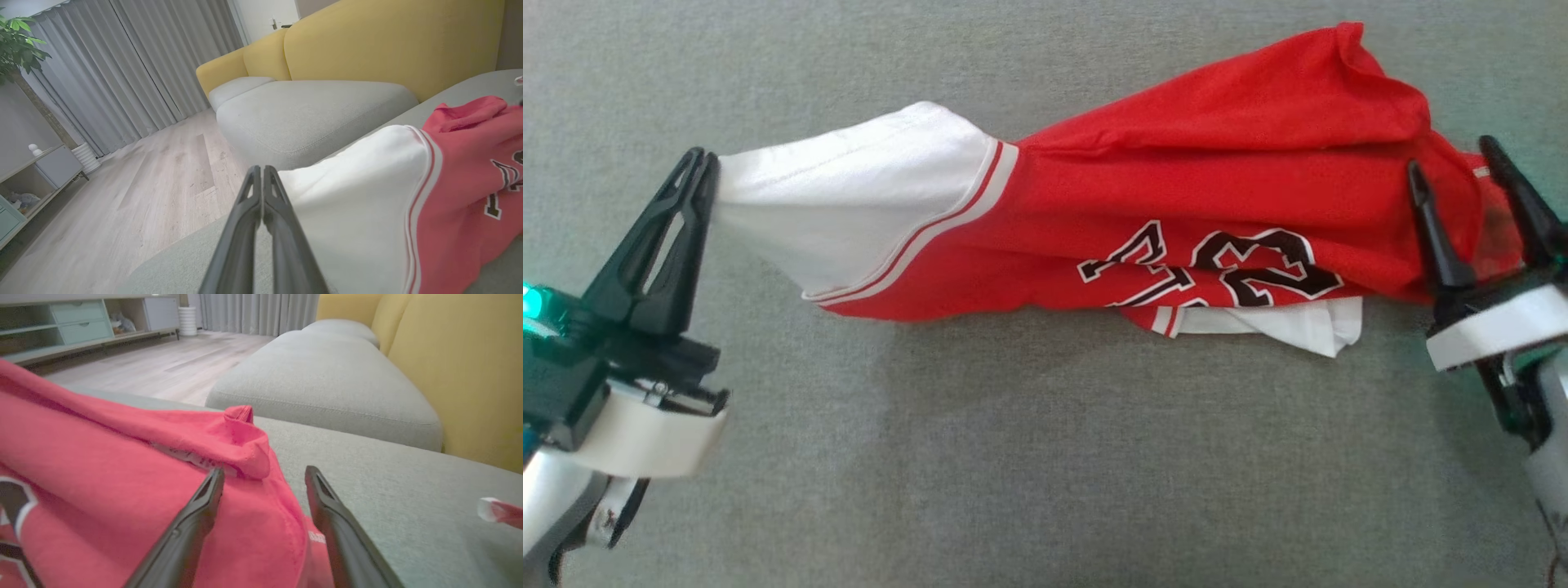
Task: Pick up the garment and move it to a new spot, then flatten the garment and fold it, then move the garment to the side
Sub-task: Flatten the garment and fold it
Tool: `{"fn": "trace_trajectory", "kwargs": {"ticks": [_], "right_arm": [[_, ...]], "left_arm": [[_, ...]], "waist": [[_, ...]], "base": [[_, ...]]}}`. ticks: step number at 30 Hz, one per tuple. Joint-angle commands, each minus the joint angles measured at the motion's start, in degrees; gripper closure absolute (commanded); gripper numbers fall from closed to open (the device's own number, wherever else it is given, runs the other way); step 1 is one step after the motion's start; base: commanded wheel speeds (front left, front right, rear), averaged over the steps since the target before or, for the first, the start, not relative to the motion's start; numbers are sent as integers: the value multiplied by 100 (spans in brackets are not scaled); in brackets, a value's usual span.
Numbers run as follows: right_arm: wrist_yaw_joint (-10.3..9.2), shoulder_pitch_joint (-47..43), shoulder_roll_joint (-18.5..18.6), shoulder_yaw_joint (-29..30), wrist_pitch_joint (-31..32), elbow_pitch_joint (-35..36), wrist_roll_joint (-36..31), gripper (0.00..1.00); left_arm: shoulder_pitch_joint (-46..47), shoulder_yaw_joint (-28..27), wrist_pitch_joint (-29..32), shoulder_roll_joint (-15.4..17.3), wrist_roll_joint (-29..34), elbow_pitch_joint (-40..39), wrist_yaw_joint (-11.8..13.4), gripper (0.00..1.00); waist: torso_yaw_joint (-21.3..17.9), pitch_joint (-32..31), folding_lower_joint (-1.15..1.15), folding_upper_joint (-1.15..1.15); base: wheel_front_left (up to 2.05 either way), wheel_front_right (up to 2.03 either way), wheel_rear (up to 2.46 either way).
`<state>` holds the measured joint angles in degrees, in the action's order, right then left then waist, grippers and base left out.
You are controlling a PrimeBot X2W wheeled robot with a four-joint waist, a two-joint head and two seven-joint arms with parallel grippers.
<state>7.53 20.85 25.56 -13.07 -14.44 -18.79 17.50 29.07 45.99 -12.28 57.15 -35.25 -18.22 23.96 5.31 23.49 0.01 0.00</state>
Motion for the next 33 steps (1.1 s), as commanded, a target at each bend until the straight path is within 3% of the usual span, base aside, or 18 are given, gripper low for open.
{"fn": "trace_trajectory", "kwargs": {"ticks": [1, 9, 10, 11, 12, 13, 18, 24, 29, 33], "right_arm": [[-4, 66, 173, -158, 18, 51, 68, 0], [-4, 851, 452, -995, 101, -666, 496, 0], [-4, 928, 466, -1089, 92, -702, 536, 16], [-4, 998, 476, -1181, 84, -735, 586, 53], [-4, 1062, 483, -1268, 75, -768, 648, 70], [-4, 1127, 489, -1369, 66, -787, 727, 100], [-4, 1518, 633, -1699, 12, -962, 903, 100], [-4, 1898, 729, -1477, -46, -1027, 933, 100], [-4, 2195, 857, -1038, -53, -830, 953, 100], [-4, 2590, 1098, -768, -54, -636, 928, 100]], "left_arm": [[191, -366, -70, 305, 1, -53, -21, 100], [343, -314, -98, 168, 84, 47, -143, 100], [359, -309, -99, 160, 90, 58, -157, 100], [373, -304, -97, 156, 96, 68, -170, 100], [389, -302, -93, 156, 100, 77, -180, 100], [407, -304, -88, 160, 104, 88, -192, 100], [529, -300, -53, 185, 175, 115, -252, 100], [842, -335, -34, 214, 326, 153, -407, 100], [1388, -429, -15, 269, 555, 265, -692, 100], [2235, -535, 8, 153, 804, 481, -1137, 100]], "waist": [[39, 25, -1, 0], [197, 108, -1, 0], [208, 112, -1, 0], [217, 112, -1, 0], [222, 108, -1, 0], [226, 102, -1, 0], [210, 47, -1, 0], [155, -84, -1, 0], [74, -215, -1, 0], [-33, -352, -1, 0]], "base": [[0, 0, 0], [0, 0, 0], [0, 0, 0], [0, 0, 0], [0, 0, 0], [0, 0, 0], [0, 0, 0], [0, 0, 0], [0, 0, 0], [0, 0, 0]]}}
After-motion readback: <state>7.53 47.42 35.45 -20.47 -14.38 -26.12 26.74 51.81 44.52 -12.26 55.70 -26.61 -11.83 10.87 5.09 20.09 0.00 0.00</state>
